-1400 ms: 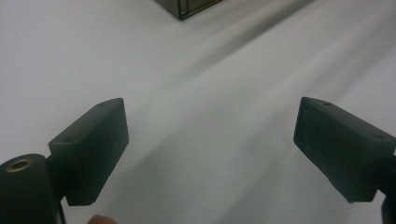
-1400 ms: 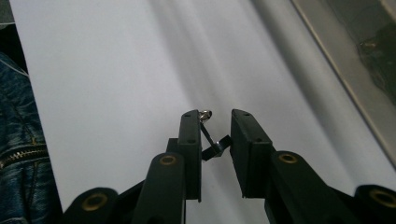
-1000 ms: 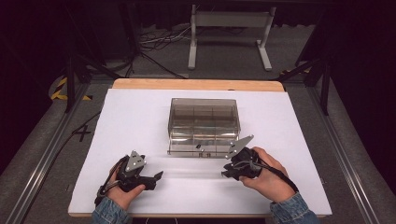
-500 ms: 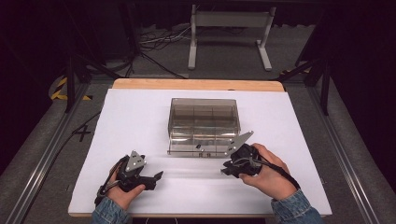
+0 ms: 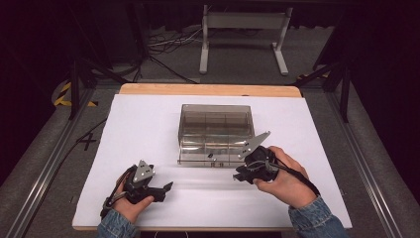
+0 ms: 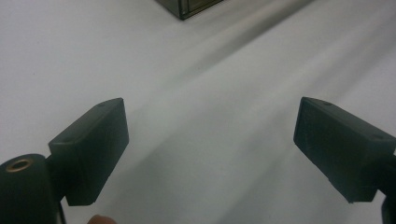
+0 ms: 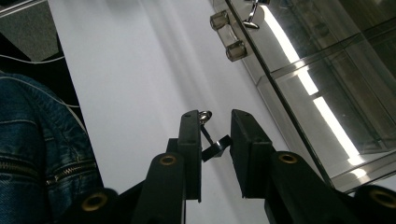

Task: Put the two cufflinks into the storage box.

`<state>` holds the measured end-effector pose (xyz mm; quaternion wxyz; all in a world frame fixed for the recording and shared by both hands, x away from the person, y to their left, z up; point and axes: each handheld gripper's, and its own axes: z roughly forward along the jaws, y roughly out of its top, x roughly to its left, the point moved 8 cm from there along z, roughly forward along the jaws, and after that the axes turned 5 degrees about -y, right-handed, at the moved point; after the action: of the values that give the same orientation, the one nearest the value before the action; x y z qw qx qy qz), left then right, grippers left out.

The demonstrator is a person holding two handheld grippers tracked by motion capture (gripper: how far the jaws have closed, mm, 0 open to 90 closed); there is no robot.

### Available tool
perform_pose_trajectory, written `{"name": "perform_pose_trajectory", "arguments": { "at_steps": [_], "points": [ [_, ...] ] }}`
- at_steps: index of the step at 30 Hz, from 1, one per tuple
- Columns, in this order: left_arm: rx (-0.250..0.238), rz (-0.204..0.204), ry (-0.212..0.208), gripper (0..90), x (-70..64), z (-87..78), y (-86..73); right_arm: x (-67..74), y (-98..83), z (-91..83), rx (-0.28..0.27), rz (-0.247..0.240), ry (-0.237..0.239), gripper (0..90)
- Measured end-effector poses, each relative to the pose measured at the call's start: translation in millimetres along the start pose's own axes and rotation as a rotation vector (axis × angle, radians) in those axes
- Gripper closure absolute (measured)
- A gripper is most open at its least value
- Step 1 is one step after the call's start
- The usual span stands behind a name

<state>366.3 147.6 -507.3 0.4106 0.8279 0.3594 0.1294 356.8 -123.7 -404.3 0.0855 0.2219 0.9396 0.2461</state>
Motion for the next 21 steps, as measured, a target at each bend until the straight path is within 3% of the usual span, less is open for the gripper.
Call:
{"name": "perform_pose_trajectory", "arguments": {
  "at_steps": [21],
  "points": [
    [0.000,0.007,0.000,11.2,0.5,-0.3,0.2,-3.2,30.3,-18.6,-0.019,-0.010,-0.022,74.9]
  ]
}}
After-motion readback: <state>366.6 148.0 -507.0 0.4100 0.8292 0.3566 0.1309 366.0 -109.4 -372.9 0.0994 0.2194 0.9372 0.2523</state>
